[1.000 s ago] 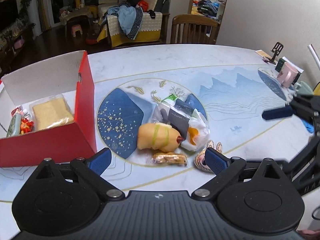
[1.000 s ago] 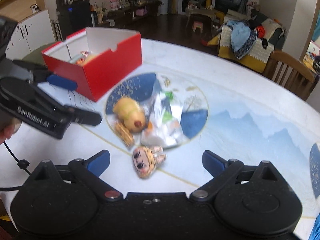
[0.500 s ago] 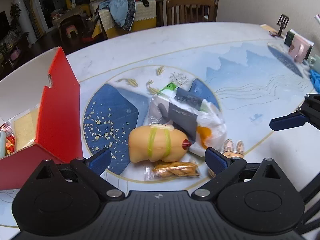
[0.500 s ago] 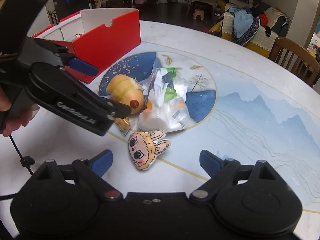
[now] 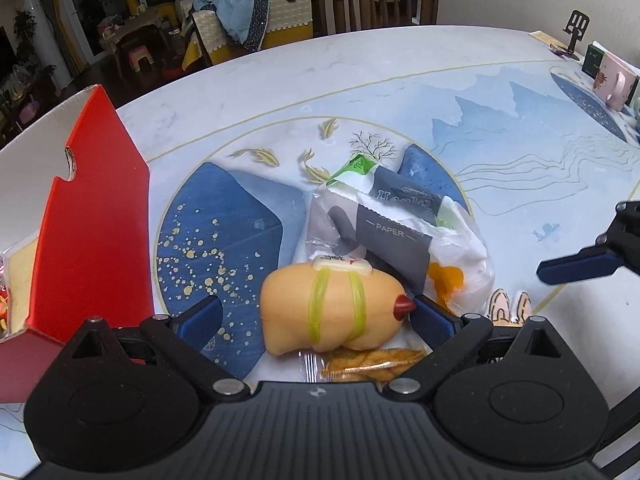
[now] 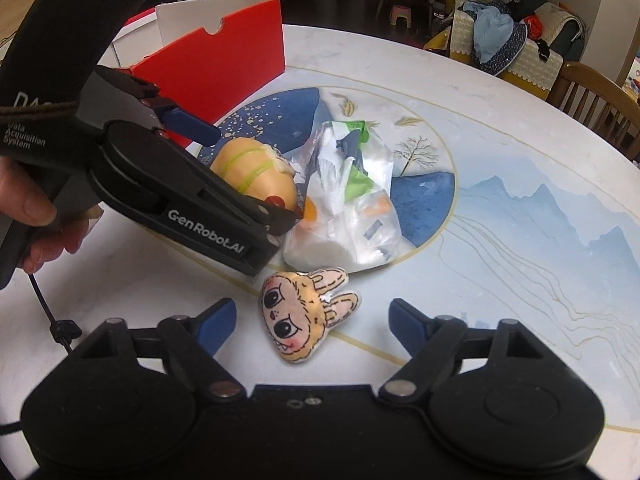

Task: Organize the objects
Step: 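Grasp the bunny-face plush with the right tool while the left tool grasps the yellow pig toy, then lift and carry the bunny plush and pig toy over the red box, then lower into the box and open both tools to release plush and pig, then withdraw both tools from the box back over the table, then grasp the white-green tissue pack with the right tool while the left tool grasps the snack packet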

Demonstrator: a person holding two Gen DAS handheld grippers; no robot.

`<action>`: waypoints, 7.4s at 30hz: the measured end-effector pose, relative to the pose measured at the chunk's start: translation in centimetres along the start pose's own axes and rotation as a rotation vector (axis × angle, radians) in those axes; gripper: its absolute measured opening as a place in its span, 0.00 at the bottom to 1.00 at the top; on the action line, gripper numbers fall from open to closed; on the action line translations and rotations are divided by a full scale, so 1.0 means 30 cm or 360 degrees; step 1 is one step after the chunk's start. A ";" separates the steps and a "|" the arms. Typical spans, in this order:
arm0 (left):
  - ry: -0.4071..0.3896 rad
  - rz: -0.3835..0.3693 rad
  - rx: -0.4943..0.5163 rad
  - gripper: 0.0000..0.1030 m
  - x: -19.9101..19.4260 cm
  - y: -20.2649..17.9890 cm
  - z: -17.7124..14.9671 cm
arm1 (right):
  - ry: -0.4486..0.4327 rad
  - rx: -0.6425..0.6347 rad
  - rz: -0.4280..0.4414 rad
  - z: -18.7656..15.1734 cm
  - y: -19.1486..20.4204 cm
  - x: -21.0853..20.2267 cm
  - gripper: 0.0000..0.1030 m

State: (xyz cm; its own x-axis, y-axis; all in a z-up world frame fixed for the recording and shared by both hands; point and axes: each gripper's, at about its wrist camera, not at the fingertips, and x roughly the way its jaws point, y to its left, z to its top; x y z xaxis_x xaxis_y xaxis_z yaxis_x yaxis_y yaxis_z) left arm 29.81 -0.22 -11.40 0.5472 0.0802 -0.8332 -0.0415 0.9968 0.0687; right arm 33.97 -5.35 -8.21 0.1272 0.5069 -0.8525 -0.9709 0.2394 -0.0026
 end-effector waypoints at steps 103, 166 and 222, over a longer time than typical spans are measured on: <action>-0.0096 0.0258 -0.0254 0.72 -0.100 1.034 0.093 | -0.0060 -0.0025 0.0086 0.746 0.636 0.236 0.48; -0.0329 -0.0097 -0.0357 0.84 -0.496 0.660 0.044 | -0.0353 -0.0012 0.0259 0.470 0.314 -0.285 0.94; -0.0057 -0.0052 -0.0255 0.99 -0.041 -0.038 -0.136 | 0.0110 -0.0312 0.0390 0.235 -0.102 0.087 0.92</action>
State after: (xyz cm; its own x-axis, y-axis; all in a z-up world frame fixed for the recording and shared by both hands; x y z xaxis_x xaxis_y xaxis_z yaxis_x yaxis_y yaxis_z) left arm 25.76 -1.45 -12.70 0.5796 0.0502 -0.8134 -0.1541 0.9868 -0.0489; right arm 38.69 1.08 -6.75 -0.1228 0.4708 -0.8736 -0.9924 -0.0505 0.1123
